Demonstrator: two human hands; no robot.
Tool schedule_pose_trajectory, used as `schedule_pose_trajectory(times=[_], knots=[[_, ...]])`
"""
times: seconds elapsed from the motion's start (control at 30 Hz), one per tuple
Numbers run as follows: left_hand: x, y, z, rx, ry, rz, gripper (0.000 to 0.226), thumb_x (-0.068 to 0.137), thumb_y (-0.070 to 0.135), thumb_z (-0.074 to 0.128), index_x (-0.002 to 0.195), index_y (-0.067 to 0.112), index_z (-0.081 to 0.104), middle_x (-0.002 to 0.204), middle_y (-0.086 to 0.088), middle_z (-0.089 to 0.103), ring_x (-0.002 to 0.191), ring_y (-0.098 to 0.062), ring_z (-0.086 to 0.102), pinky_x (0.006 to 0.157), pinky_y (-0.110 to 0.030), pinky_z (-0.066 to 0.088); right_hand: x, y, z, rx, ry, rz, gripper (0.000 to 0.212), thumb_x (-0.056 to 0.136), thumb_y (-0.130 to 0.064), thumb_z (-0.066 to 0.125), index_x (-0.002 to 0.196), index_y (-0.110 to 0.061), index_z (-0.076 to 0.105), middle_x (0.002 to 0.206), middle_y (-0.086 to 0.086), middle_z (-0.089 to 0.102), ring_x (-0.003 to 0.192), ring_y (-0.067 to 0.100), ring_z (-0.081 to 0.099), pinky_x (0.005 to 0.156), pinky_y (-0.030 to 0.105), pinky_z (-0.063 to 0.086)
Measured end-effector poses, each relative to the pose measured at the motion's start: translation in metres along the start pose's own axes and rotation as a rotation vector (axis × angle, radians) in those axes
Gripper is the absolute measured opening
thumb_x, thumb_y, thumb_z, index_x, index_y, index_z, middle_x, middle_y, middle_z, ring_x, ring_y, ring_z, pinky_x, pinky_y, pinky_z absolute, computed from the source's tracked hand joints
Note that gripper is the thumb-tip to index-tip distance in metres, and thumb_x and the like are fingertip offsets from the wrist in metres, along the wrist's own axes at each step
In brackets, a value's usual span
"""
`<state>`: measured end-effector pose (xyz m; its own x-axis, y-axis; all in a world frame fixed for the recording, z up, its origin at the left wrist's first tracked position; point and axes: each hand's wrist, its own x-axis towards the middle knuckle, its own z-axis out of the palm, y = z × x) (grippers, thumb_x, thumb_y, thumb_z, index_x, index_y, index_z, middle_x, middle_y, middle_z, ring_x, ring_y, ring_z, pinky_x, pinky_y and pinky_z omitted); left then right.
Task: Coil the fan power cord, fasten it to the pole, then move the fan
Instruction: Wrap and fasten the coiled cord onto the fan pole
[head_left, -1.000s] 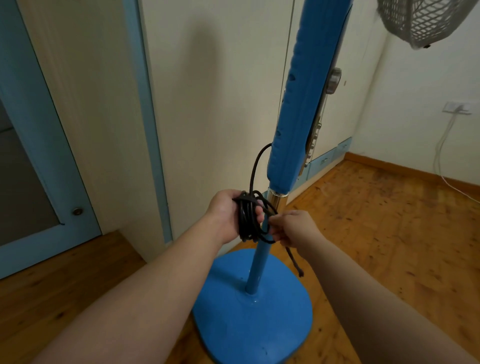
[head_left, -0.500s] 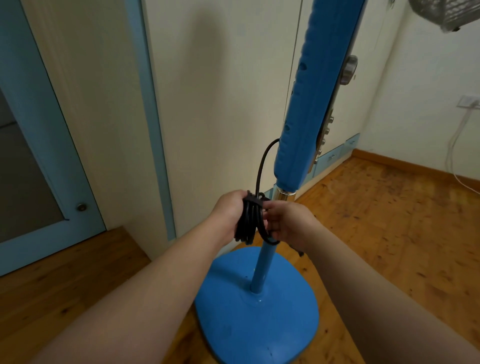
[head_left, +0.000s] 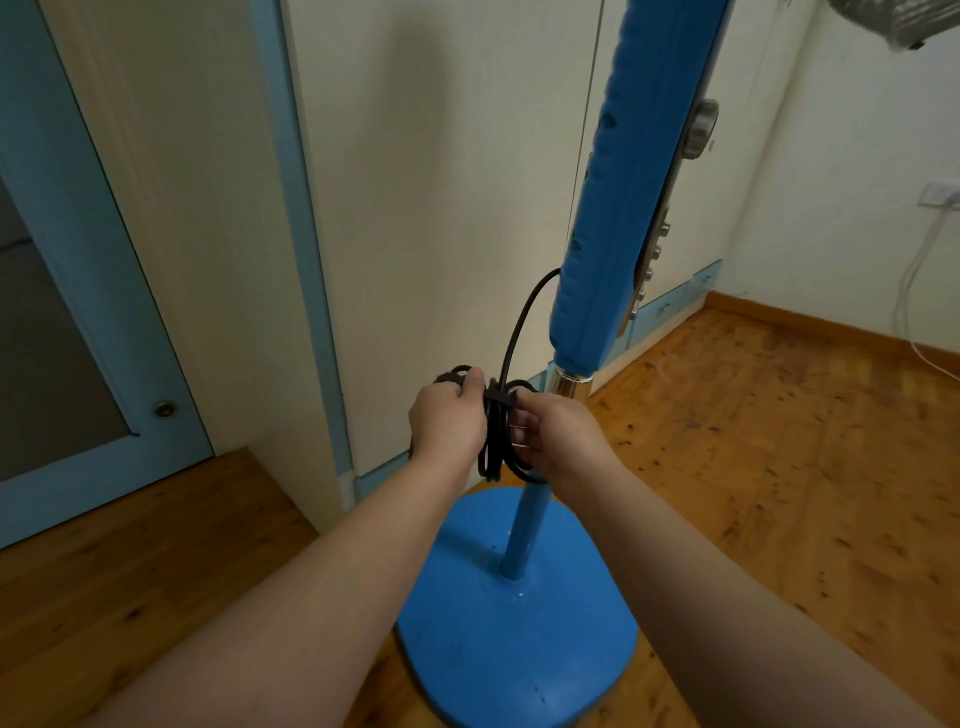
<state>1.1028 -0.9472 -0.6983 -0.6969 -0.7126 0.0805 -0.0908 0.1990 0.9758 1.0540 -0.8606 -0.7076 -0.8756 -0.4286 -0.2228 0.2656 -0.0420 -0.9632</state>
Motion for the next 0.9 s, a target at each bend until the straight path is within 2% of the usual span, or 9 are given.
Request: schedule_pose_trajectory(times=[0.1,0.17,0.27,0.37,0.47,0.57,0.7,0.77,0.9], knots=[[0.004,-0.003,0.002,-0.139,-0.014,-0.092,0.039,0.095,0.029,0.044,0.061,0.011,0.051,0.069,-0.009,0.055,0.068,-0.026,0.053,0.067,-0.033,0.042,-0.002,-0.01,0.003,0.003,0.059,0.126,0.02,0.086,0.001,0.046,0.07,-0.006,0.056,0.053,0.002,0.05,0.052,0.016,0.049,0.068,0.027,0.047],[0.003,-0.004,0.003,-0.242,-0.023,-0.18,0.031,0.093,0.025,0.047,0.067,0.01,0.054,0.075,-0.012,0.058,0.074,-0.027,0.056,0.07,-0.036,0.045,-0.003,-0.011,0.003,0.009,0.069,0.153,0.021,0.084,0.004,0.047,0.068,-0.005,0.058,0.045,0.001,0.055,0.044,0.013,0.055,0.05,0.02,0.049],[0.001,-0.007,0.008,-0.212,0.001,-0.187,0.032,0.089,0.021,0.054,0.06,0.009,0.051,0.068,-0.012,0.053,0.07,-0.027,0.053,0.064,-0.035,0.042,-0.004,-0.003,-0.001,0.112,0.031,0.111,0.027,0.089,-0.005,0.047,0.063,-0.009,0.05,0.037,-0.005,0.041,0.029,0.005,0.036,0.033,0.015,0.031],[-0.001,-0.005,0.009,-0.205,0.106,-0.149,0.038,0.085,0.019,0.061,0.05,0.011,0.049,0.058,-0.008,0.053,0.065,-0.029,0.054,0.062,-0.036,0.046,-0.007,0.0,-0.002,0.202,0.002,0.033,0.028,0.091,-0.008,0.047,0.063,-0.013,0.047,0.044,-0.005,0.036,0.032,0.005,0.031,0.034,0.014,0.027],[-0.001,-0.006,0.008,-0.262,0.148,-0.168,0.019,0.085,0.018,0.061,0.069,0.008,0.061,0.075,-0.012,0.066,0.077,-0.03,0.066,0.076,-0.043,0.057,-0.009,-0.003,0.003,0.107,0.03,0.094,0.028,0.091,-0.006,0.048,0.063,-0.009,0.05,0.044,-0.002,0.043,0.033,0.006,0.039,0.034,0.015,0.034],[0.002,-0.01,0.009,-0.384,0.162,-0.283,0.011,0.086,0.013,0.057,0.079,0.005,0.058,0.086,-0.017,0.066,0.082,-0.032,0.066,0.08,-0.046,0.056,-0.007,-0.003,0.003,0.039,0.058,0.049,0.023,0.089,0.001,0.046,0.07,-0.01,0.053,0.065,0.003,0.054,0.056,0.01,0.053,0.052,0.018,0.047],[0.003,-0.006,0.013,-0.572,0.074,-0.516,0.01,0.087,0.002,0.051,0.079,-0.001,0.058,0.075,-0.018,0.063,0.055,-0.026,0.065,0.057,-0.034,0.058,-0.005,-0.002,0.002,-0.077,0.114,0.063,0.023,0.088,0.003,0.046,0.101,0.001,0.065,0.089,0.014,0.063,0.086,0.024,0.061,0.085,0.033,0.051],[0.004,-0.002,0.013,-0.652,-0.026,-0.593,0.016,0.089,0.003,0.049,0.08,-0.003,0.06,0.057,-0.016,0.061,0.032,-0.02,0.057,0.035,-0.025,0.049,-0.007,0.001,0.0,-0.124,0.115,-0.006,0.03,0.088,0.005,0.044,0.106,-0.003,0.067,0.095,0.016,0.064,0.086,0.026,0.062,0.079,0.034,0.053],[0.002,0.004,0.006,-0.495,-0.275,-0.578,0.029,0.094,0.007,0.046,0.067,0.003,0.058,0.035,-0.006,0.057,0.027,-0.013,0.054,0.032,-0.021,0.046,-0.007,0.008,-0.008,-0.092,0.095,-0.05,0.032,0.088,0.003,0.04,0.098,-0.005,0.069,0.087,0.012,0.064,0.084,0.027,0.062,0.071,0.033,0.052]])
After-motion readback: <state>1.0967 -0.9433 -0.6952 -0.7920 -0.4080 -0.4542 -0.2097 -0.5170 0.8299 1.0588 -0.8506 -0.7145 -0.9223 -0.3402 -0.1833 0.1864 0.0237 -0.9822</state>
